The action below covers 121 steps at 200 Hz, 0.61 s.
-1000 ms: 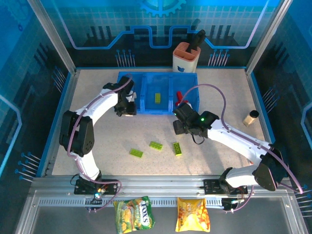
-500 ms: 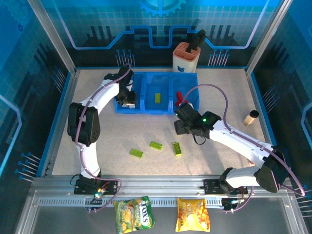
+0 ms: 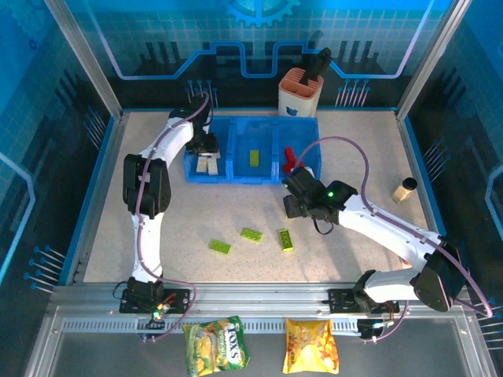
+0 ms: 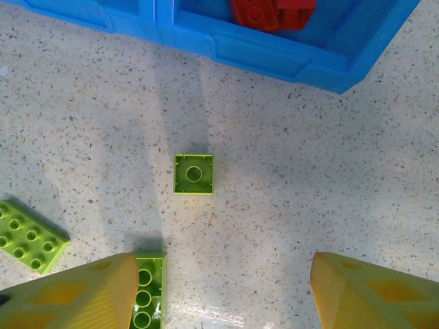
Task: Sort the legos into containers by color
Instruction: Place the lego in the container.
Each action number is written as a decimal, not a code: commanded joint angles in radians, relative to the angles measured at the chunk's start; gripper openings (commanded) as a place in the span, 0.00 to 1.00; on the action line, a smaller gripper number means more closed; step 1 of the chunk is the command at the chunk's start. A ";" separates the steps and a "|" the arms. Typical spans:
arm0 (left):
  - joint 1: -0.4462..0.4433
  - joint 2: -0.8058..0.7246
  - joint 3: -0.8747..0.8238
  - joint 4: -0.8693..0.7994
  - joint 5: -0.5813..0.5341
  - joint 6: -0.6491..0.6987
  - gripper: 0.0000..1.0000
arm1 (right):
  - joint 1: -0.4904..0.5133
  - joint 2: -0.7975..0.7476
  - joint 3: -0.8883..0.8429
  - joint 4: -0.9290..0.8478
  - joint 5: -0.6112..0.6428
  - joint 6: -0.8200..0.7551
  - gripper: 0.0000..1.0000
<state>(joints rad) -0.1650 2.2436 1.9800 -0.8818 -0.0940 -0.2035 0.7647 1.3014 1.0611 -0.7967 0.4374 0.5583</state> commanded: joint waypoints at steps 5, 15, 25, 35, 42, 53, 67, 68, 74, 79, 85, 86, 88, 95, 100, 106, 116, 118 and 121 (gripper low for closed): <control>0.005 0.049 0.082 0.020 -0.013 -0.011 0.49 | -0.011 -0.003 -0.007 -0.016 0.017 0.014 0.68; 0.005 0.066 0.101 0.028 -0.014 -0.016 0.49 | -0.011 -0.001 -0.010 -0.016 0.014 0.014 0.68; 0.005 0.079 0.117 0.036 -0.013 -0.019 0.49 | -0.011 -0.001 -0.012 -0.016 0.015 0.015 0.68; 0.008 0.093 0.131 0.044 -0.013 -0.023 0.49 | -0.011 -0.001 -0.012 -0.016 0.014 0.015 0.68; 0.010 0.101 0.139 0.049 -0.011 -0.025 0.49 | -0.011 -0.002 -0.013 -0.016 0.015 0.017 0.68; 0.011 0.110 0.143 0.065 -0.010 -0.027 0.49 | -0.010 -0.004 -0.013 -0.018 0.015 0.017 0.68; 0.012 0.122 0.143 0.091 -0.008 -0.031 0.49 | -0.011 -0.008 -0.013 -0.021 0.017 0.015 0.68; 0.012 0.123 0.142 0.093 -0.007 -0.031 0.49 | -0.011 -0.008 -0.013 -0.021 0.017 0.015 0.68; 0.013 0.127 0.141 0.103 -0.006 -0.033 0.49 | -0.011 -0.009 -0.013 -0.024 0.018 0.015 0.68; 0.013 0.131 0.140 0.112 -0.006 -0.035 0.49 | -0.011 -0.011 -0.012 -0.025 0.020 0.016 0.68; 0.013 0.135 0.139 0.122 -0.004 -0.038 0.49 | -0.011 -0.013 -0.013 -0.027 0.021 0.015 0.68; 0.013 0.136 0.138 0.124 -0.004 -0.039 0.49 | -0.011 -0.014 -0.013 -0.027 0.021 0.015 0.68; 0.013 0.137 0.138 0.127 -0.004 -0.040 0.49 | -0.011 -0.015 -0.013 -0.028 0.021 0.016 0.68; 0.013 0.145 0.138 0.136 -0.004 -0.043 0.49 | -0.011 -0.017 -0.013 -0.030 0.020 0.015 0.68; 0.013 0.150 0.139 0.143 -0.002 -0.045 0.49 | -0.011 -0.019 -0.013 -0.032 0.023 0.015 0.68; 0.013 0.155 0.140 0.149 0.000 -0.049 0.49 | -0.011 -0.021 -0.013 -0.034 0.023 0.017 0.68; 0.014 0.164 0.141 0.158 0.005 -0.054 0.49 | -0.011 -0.025 -0.013 -0.039 0.026 0.019 0.68; 0.014 0.166 0.141 0.160 0.007 -0.055 0.49 | -0.011 -0.025 -0.013 -0.040 0.026 0.018 0.68; 0.015 0.170 0.142 0.162 0.009 -0.056 0.49 | -0.012 -0.026 -0.013 -0.041 0.026 0.019 0.68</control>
<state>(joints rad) -0.1623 2.3741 2.0975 -0.7601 -0.0933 -0.2314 0.7647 1.3014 1.0599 -0.8005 0.4377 0.5583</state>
